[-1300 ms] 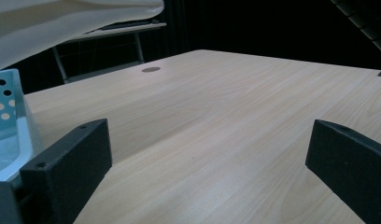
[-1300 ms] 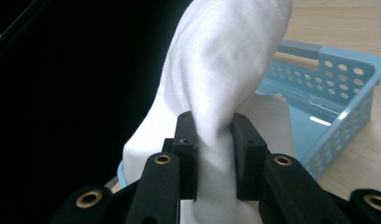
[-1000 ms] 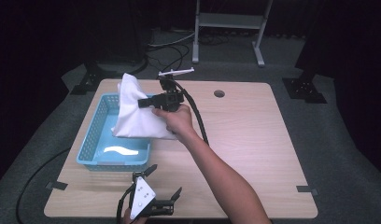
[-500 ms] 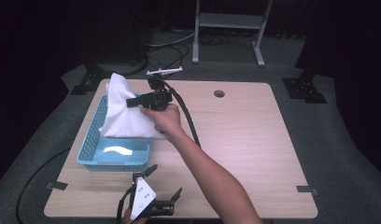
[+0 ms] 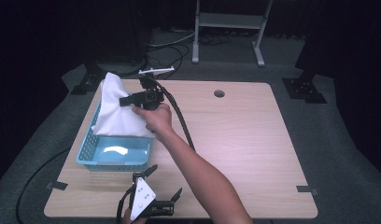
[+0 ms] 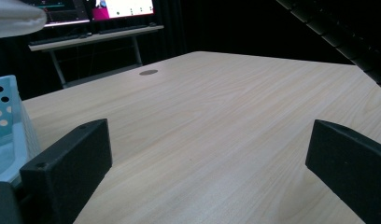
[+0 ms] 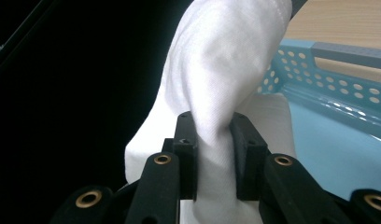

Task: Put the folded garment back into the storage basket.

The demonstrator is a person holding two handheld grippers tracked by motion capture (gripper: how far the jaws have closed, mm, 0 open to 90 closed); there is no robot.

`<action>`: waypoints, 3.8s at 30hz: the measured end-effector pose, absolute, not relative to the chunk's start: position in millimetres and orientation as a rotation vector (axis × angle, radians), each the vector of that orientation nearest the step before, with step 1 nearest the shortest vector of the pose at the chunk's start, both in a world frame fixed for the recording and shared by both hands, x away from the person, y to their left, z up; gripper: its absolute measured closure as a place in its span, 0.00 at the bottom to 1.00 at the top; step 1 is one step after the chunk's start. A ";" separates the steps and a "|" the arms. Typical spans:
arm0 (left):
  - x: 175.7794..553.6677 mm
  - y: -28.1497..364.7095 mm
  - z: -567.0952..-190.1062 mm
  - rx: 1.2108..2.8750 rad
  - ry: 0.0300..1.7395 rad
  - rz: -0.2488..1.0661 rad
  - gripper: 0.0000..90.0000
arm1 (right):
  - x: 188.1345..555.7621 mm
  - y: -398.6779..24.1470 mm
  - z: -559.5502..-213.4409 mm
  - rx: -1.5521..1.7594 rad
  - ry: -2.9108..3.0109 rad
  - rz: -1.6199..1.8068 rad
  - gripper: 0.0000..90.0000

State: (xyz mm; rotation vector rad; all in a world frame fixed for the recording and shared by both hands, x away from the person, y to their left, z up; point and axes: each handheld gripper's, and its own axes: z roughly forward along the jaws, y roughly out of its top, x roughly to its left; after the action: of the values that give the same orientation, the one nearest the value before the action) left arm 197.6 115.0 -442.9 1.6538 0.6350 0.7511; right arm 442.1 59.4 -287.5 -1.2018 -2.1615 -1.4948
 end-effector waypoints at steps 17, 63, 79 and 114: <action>197.3 115.8 -442.9 1.654 0.630 0.754 0.00 | 444.4 72.3 -293.6 -1.203 -2.162 -1.466 0.83; 196.9 116.6 -443.1 1.653 0.621 0.751 0.00 | 459.6 96.2 -344.7 -1.320 -2.040 -1.395 0.83; 196.7 116.5 -443.2 1.652 0.619 0.751 0.00 | 464.8 81.4 -346.8 -1.406 -2.149 -1.376 0.56; 195.4 115.1 -443.3 1.660 0.604 0.765 0.00 | 440.1 33.3 -328.3 -0.983 -2.160 -1.494 0.16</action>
State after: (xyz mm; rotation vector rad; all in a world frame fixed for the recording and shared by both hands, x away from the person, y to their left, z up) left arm 195.4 115.1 -443.3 1.6602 0.6042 0.7655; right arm 440.1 33.3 -328.3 -0.9832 -2.1597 -1.4936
